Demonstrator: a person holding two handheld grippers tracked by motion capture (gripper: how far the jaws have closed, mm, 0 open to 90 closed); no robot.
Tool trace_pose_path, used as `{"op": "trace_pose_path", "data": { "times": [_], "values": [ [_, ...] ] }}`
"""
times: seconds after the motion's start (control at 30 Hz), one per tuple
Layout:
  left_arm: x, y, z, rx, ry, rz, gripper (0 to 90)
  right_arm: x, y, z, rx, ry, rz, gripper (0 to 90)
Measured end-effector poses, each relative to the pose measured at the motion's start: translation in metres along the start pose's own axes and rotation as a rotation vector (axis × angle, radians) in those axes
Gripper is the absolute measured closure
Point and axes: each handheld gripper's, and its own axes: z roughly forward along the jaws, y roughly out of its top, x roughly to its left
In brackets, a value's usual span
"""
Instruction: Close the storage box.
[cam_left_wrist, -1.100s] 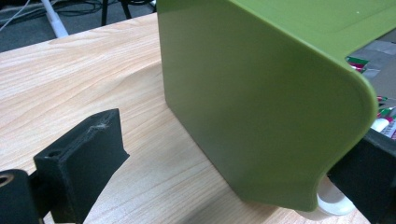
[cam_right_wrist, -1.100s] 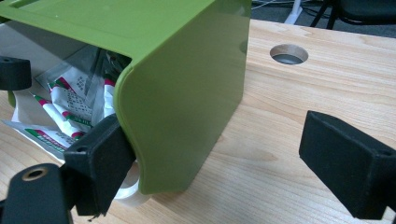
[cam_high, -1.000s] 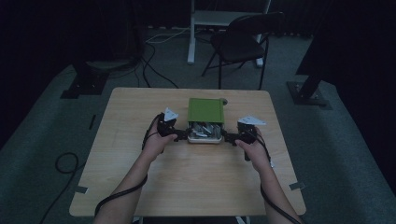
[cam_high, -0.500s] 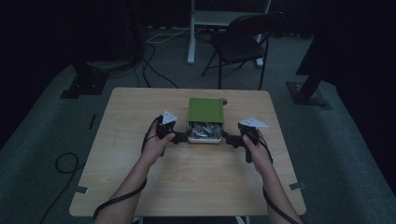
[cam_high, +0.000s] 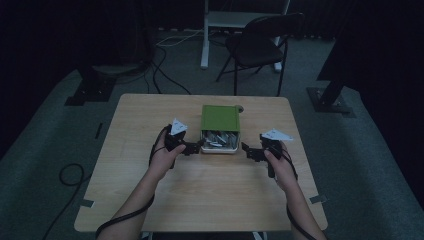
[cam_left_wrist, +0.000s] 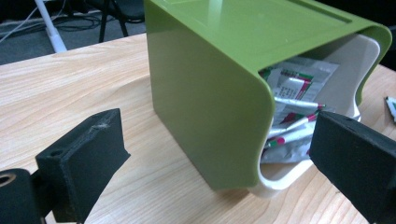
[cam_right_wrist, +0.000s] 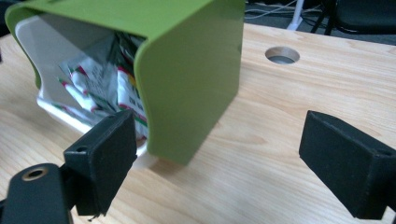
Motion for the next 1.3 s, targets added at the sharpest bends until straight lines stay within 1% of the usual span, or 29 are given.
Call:
{"op": "trace_pose_path", "data": {
  "times": [0.13, 0.17, 0.3, 0.4, 0.47, 0.5, 0.7, 0.83, 1.0, 1.03, 1.07, 1.1, 1.17, 1.23, 1.3],
  "values": [
    [0.000, -0.001, -0.002, -0.001, 0.003, -0.001, 4.2, -0.002, -0.002, -0.004, 0.002, -0.009, -0.004, 11.1],
    [-0.002, -0.004, -0.005, 0.004, 0.003, 0.008, 4.2, -0.003, -0.002, -0.008, -0.005, -0.013, 0.001, 11.1],
    [-0.002, -0.006, -0.008, 0.007, 0.001, 0.010, 4.2, -0.004, -0.004, -0.014, -0.002, -0.025, -0.008, 11.1],
    [-0.001, -0.008, -0.013, 0.004, 0.007, -0.003, 4.2, -0.004, -0.006, -0.018, 0.004, -0.030, -0.012, 11.1],
    [0.000, -0.010, -0.015, 0.004, 0.017, 0.000, 4.2, -0.004, -0.006, -0.021, 0.002, -0.034, -0.007, 11.1],
    [0.001, -0.011, -0.016, 0.005, 0.013, -0.006, 4.2, -0.004, -0.007, -0.022, 0.000, -0.032, -0.002, 11.1],
    [0.003, -0.017, -0.025, 0.003, 0.030, -0.011, 4.2, -0.006, -0.013, -0.032, 0.007, -0.044, -0.013, 11.1],
    [0.005, -0.021, -0.031, 0.006, 0.038, -0.007, 4.2, -0.008, -0.018, -0.041, 0.002, -0.053, -0.008, 11.1],
    [0.008, -0.028, -0.040, 0.008, 0.053, -0.015, 4.2, -0.011, -0.025, -0.051, 0.004, -0.065, 0.004, 11.1],
    [0.009, -0.029, -0.042, 0.001, 0.059, -0.025, 4.2, -0.012, -0.027, -0.052, 0.005, -0.069, 0.009, 11.1],
    [0.009, -0.032, -0.044, 0.001, 0.069, -0.027, 4.2, -0.013, -0.029, -0.054, 0.006, -0.073, 0.009, 11.1],
    [0.010, -0.034, -0.046, 0.008, 0.079, -0.031, 4.2, -0.014, -0.032, -0.056, 0.004, -0.076, 0.014, 11.1],
    [0.012, -0.039, -0.049, 0.009, 0.076, -0.050, 4.2, -0.016, -0.037, -0.059, 0.007, -0.079, 0.022, 11.1],
    [0.013, -0.043, -0.051, 0.026, 0.086, -0.042, 4.2, -0.018, -0.042, -0.062, 0.009, -0.085, 0.030, 11.1],
    [0.016, -0.047, -0.054, 0.026, 0.084, -0.058, 4.2, -0.020, -0.047, -0.065, 0.014, -0.094, 0.035, 11.1]
  ]
}}
